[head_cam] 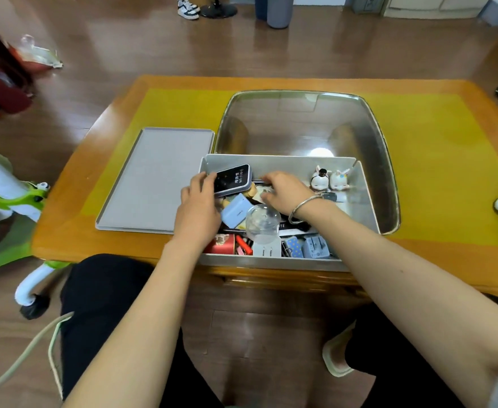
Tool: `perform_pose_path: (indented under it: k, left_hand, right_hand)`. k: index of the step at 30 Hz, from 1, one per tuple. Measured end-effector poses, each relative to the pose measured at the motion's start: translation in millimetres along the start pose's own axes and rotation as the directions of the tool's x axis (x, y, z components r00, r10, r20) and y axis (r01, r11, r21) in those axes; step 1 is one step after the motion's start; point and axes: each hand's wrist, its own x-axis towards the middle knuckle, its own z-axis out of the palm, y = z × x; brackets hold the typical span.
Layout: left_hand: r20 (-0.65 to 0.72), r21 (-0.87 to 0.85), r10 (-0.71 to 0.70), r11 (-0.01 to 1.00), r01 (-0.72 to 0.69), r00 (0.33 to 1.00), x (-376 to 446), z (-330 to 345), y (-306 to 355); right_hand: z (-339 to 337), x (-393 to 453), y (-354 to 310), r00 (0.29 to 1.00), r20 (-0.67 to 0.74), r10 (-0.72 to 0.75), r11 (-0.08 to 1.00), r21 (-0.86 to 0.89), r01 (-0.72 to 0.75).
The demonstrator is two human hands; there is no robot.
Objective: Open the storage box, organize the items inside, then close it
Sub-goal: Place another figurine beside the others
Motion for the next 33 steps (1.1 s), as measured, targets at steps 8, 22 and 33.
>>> perform_pose_path:
  k: [8, 22, 33]
  left_hand:
    - [0.016, -0.009, 0.03, 1.0, -0.03, 0.999, 2, 5, -5]
    - [0.099, 0.138, 0.053, 0.988, -0.066, 0.994, 7, 11, -12]
    - [0.085, 0.19, 0.043, 0.98, -0.059, 0.995, 8, 13, -12]
  right_hand:
    - [12, 31, -15, 0.992, 0.079, 0.099, 0.977, 0.179, -0.112]
    - [18, 41, -22, 0.999, 0.028, 0.039, 0.986, 0.159, -0.043]
    - [12, 38, -15, 0.995, -0.015, -0.099, 0.99, 0.099, 0.1]
